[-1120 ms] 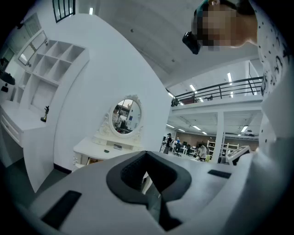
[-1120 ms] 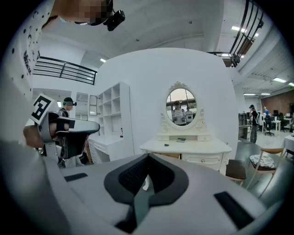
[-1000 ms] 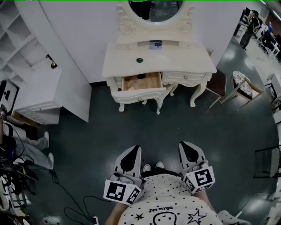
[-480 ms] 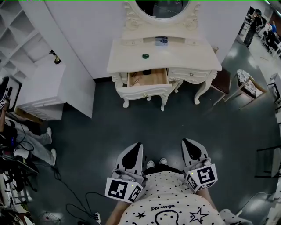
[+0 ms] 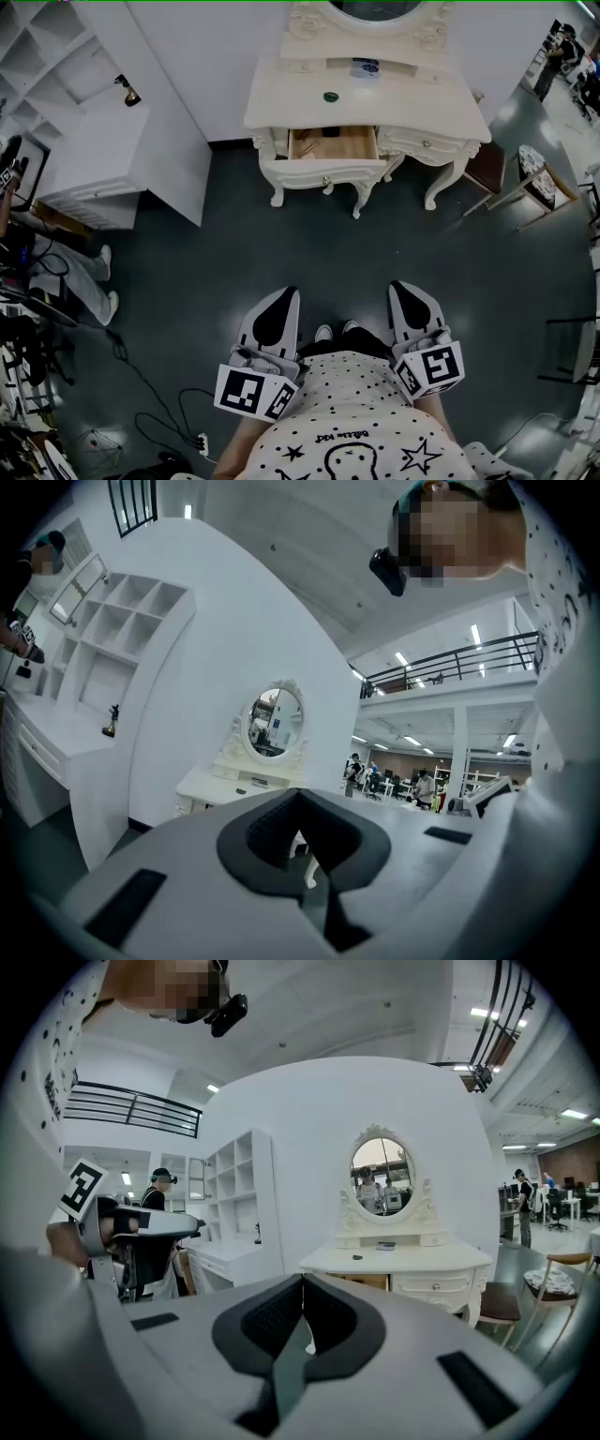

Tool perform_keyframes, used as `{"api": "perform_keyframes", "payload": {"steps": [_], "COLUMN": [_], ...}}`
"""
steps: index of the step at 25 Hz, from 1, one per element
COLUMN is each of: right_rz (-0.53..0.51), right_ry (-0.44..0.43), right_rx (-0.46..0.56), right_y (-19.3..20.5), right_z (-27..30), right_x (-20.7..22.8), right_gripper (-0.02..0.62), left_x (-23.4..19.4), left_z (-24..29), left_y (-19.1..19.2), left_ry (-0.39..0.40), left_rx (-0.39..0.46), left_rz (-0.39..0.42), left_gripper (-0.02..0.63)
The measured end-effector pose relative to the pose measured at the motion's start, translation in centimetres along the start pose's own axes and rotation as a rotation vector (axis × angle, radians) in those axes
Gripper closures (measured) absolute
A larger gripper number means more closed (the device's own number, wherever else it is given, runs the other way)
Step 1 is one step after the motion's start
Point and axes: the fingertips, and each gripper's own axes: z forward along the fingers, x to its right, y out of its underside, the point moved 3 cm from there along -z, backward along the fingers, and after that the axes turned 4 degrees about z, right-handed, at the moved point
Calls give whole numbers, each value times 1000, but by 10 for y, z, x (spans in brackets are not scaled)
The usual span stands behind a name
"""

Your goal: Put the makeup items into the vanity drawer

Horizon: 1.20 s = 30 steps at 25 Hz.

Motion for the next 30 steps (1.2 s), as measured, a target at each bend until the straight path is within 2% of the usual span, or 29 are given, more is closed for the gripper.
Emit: {"api": "perform_keyframes", "payload": {"steps": [6, 10, 18, 22, 30], "right_rz": [13, 19, 23, 2, -9], "right_ry": [-7, 3, 3, -23, -70], "right_rx": [-6, -28, -54, -51, -56], "right_y": [7, 11, -14, -39, -60], "right_z": [16, 29, 80, 114, 164], "right_x": [-17, -8, 47, 81, 130], "right_gripper": [586, 586, 586, 586, 586], "left_x": [-23, -31, -44, -47, -56], "left_z": [-7, 10, 87, 131, 200], "left_y": [6, 9, -1, -14, -20], "left_ry": [-15, -8, -12, -33, -67], "left_rx": [-33, -47, -52, -27, -18], "left_rz": [-5, -15, -41, -47, -53], "left_gripper": [609, 611, 611, 609, 610]}}
